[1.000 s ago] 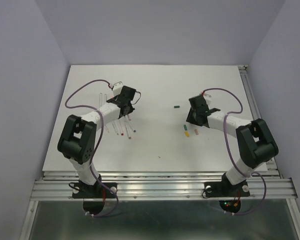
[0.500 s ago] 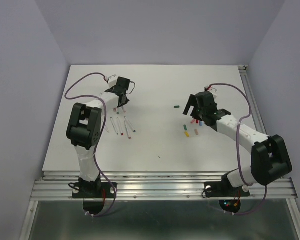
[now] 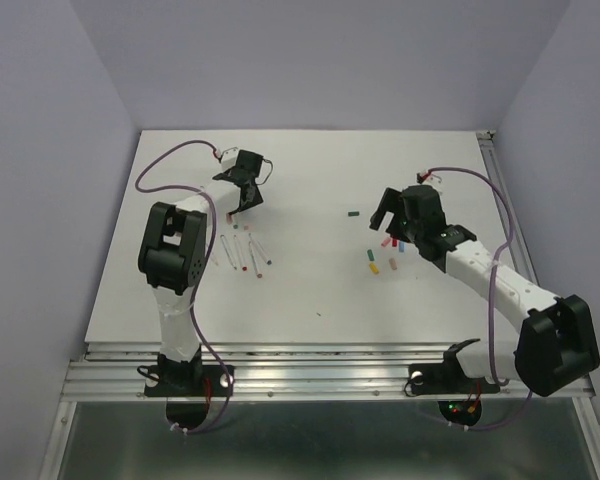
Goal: Open the pen caps
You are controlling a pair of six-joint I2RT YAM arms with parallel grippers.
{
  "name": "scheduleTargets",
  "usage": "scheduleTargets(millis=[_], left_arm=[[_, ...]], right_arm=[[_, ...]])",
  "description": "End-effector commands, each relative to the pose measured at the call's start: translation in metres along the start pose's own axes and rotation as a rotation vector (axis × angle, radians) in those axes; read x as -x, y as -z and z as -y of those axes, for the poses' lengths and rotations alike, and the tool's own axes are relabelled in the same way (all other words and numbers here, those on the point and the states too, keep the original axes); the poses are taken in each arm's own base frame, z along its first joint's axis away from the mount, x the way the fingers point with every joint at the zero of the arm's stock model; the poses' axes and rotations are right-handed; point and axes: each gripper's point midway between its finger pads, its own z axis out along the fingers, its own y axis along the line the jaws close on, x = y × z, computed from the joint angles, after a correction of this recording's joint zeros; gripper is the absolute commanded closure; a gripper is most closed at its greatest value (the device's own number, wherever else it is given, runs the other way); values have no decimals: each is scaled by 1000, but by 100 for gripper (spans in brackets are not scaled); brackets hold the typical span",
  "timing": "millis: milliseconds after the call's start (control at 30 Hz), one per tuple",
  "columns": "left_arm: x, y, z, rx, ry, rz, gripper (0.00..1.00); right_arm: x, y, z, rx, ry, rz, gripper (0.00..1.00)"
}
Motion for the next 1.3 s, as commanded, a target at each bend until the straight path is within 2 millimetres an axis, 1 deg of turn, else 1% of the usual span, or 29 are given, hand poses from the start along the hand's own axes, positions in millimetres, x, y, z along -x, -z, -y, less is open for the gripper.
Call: scheduleTargets(millis=[0, 33, 67, 100, 133, 167, 200, 233, 267, 300, 333, 367, 400, 433, 500, 533, 567, 600, 633, 667, 700, 733, 767, 867, 900, 1067, 1267], left_arm=[[32, 33, 6, -51, 6, 59, 42], [30, 37, 6, -66, 7, 57, 41], [42, 52, 7, -92, 24, 86, 41], [44, 59, 7, -109, 28, 94, 41], [51, 77, 6, -144, 43, 118, 40], [52, 86, 5, -164, 50, 128, 40], [46, 91, 1, -179, 57, 125, 38], [47, 101, -2, -198, 67, 140, 37], [62, 129, -5, -244, 101, 198, 26], [63, 139, -9, -264, 112, 219, 14], [51, 142, -18, -267, 120, 218, 6], [60, 167, -26, -300, 150, 274, 1], [47, 167, -39, -277, 153, 271, 1], [53, 188, -51, -292, 197, 318, 1], [45, 198, -72, -254, 242, 341, 1], [31, 193, -93, -178, 257, 335, 1], [34, 209, -105, -182, 324, 374, 1], [32, 214, -114, -164, 377, 391, 1], [26, 212, -129, -120, 412, 409, 1], [22, 216, -136, -114, 437, 415, 1], [26, 230, -141, -146, 500, 451, 1], [22, 231, -147, -141, 516, 461, 1], [25, 243, -152, -170, 549, 496, 1], [24, 256, -160, -201, 593, 526, 1], [24, 257, -160, -207, 594, 526, 1], [20, 256, -164, -183, 606, 517, 1], [18, 248, -163, -141, 586, 484, 1]], right_arm=[[0, 9, 10, -23, 1, 23, 0], [0, 10, 11, -27, -7, 28, 0], [2, 12, 12, -28, -11, 38, 0], [5, 17, 11, -19, -19, 53, 0], [5, 19, 14, -26, -26, 62, 0], [6, 21, 16, -27, -29, 69, 0], [10, 27, 16, -21, -34, 88, 0], [10, 29, 18, -28, -32, 91, 0], [10, 31, 24, -48, -35, 102, 0], [10, 33, 27, -57, -37, 106, 0], [13, 38, 29, -58, -40, 125, 0], [12, 39, 35, -80, -36, 134, 0], [13, 42, 39, -92, -33, 141, 0], [14, 45, 43, -113, -38, 154, 0], [11, 48, 52, -143, -39, 154, 0], [12, 50, 55, -154, -40, 160, 0], [14, 53, 55, -150, -37, 171, 0], [14, 55, 56, -149, -29, 172, 0], [13, 57, 57, -145, -27, 173, 0], [13, 59, 57, -143, -31, 175, 0], [14, 63, 56, -131, -44, 179, 0], [12, 63, 57, -128, -48, 177, 0], [13, 65, 57, -125, -68, 183, 0], [15, 72, 57, -110, -94, 206, 0], [17, 73, 57, -106, -101, 215, 0], [28, 82, 59, -108, -149, 273, 0], [29, 86, 65, -129, -159, 295, 0]])
